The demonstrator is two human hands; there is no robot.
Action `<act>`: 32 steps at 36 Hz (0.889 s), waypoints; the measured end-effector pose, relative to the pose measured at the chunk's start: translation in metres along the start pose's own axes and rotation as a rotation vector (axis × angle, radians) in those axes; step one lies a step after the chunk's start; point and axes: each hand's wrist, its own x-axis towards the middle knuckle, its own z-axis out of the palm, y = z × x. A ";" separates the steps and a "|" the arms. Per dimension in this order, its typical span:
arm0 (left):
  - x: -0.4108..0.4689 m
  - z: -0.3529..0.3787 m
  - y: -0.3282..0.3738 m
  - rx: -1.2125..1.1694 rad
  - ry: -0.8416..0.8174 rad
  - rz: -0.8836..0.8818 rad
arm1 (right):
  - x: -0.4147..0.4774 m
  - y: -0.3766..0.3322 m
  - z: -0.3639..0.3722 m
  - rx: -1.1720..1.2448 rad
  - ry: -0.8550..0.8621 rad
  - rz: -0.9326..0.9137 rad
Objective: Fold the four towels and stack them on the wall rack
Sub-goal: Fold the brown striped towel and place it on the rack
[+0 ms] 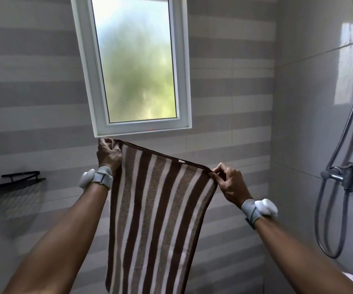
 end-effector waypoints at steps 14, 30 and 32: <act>-0.006 -0.014 -0.002 0.082 -0.027 -0.022 | -0.009 -0.007 0.006 -0.180 -0.023 -0.297; -0.006 -0.025 -0.002 0.090 -0.033 -0.012 | -0.029 -0.015 0.016 -0.118 -0.043 -0.272; -0.006 -0.027 -0.002 0.092 -0.012 -0.004 | -0.032 -0.017 0.019 -0.091 -0.080 -0.283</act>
